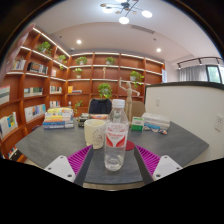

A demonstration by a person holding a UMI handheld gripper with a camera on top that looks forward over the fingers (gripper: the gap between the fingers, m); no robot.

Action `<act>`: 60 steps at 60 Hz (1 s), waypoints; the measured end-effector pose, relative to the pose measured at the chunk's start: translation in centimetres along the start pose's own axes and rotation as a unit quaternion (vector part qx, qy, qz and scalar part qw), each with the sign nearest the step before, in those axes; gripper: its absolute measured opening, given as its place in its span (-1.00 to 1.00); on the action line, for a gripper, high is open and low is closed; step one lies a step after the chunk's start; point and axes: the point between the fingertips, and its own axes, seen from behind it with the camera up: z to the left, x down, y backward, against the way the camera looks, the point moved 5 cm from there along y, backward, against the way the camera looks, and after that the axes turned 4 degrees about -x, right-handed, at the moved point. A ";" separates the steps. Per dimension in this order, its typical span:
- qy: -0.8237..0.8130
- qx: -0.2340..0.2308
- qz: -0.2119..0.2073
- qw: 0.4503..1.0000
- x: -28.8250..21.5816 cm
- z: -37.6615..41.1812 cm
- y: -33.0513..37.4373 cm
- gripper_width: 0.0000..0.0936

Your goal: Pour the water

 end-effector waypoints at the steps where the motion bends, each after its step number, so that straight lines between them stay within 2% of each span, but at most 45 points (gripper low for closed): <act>1: 0.002 -0.001 -0.002 1.000 -0.1 -0.1 -0.4 0.86; 11: 0.030 0.008 -0.028 0.999 -0.9 -1.4 -4.8 0.89; 23: -0.027 -0.015 -0.011 0.999 0.0 -1.9 -9.0 0.88; 26: -0.039 -0.019 -0.013 0.999 0.1 -2.0 -9.6 0.76; 34: -0.042 -0.025 -0.031 0.998 -0.3 -2.2 -10.4 0.13; 42: -0.016 -0.021 -0.045 0.999 -0.1 -1.9 -10.2 -0.01; 46: -0.010 -0.023 -0.053 0.998 -0.3 -1.6 -10.4 -0.16; 60: -0.003 -0.030 -0.052 0.998 -0.3 -1.2 -10.4 -0.16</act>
